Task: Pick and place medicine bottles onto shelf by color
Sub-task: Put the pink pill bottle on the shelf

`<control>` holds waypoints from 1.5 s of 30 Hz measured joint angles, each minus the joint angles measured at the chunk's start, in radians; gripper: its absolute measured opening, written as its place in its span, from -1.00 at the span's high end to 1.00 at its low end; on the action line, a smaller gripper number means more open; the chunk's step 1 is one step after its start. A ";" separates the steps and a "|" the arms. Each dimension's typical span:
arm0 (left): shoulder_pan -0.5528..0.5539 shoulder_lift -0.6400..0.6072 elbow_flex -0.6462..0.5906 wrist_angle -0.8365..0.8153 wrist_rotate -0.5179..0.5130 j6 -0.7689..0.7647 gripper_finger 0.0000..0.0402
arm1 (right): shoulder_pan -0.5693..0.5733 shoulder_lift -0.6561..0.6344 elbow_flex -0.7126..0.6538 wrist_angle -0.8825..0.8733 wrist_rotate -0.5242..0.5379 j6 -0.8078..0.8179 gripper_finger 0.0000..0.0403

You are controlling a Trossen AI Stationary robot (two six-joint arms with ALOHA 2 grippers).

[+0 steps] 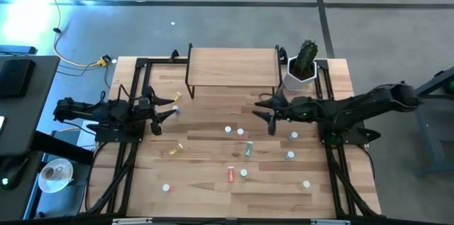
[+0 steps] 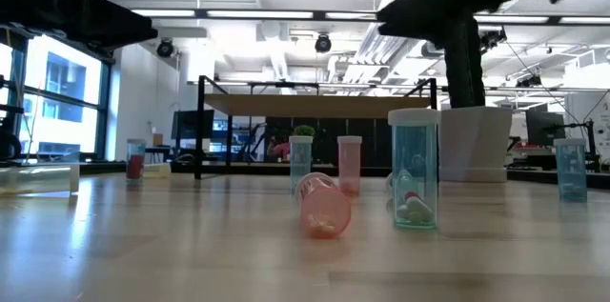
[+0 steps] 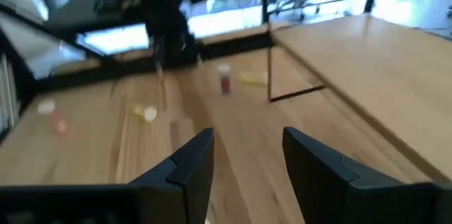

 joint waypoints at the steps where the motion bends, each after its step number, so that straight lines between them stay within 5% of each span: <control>1: 0.000 0.000 0.000 -0.009 0.000 -0.010 0.14 | 0.000 0.023 0.027 -0.032 -0.014 -0.018 0.17; 14: 0.000 0.000 0.000 -0.051 0.000 -0.058 0.14 | 0.004 0.278 0.217 -0.174 -0.141 -0.079 0.10; 45: -0.001 0.000 0.000 -0.043 0.000 -0.066 0.14 | 0.048 0.532 0.220 -0.151 -0.121 -0.037 0.10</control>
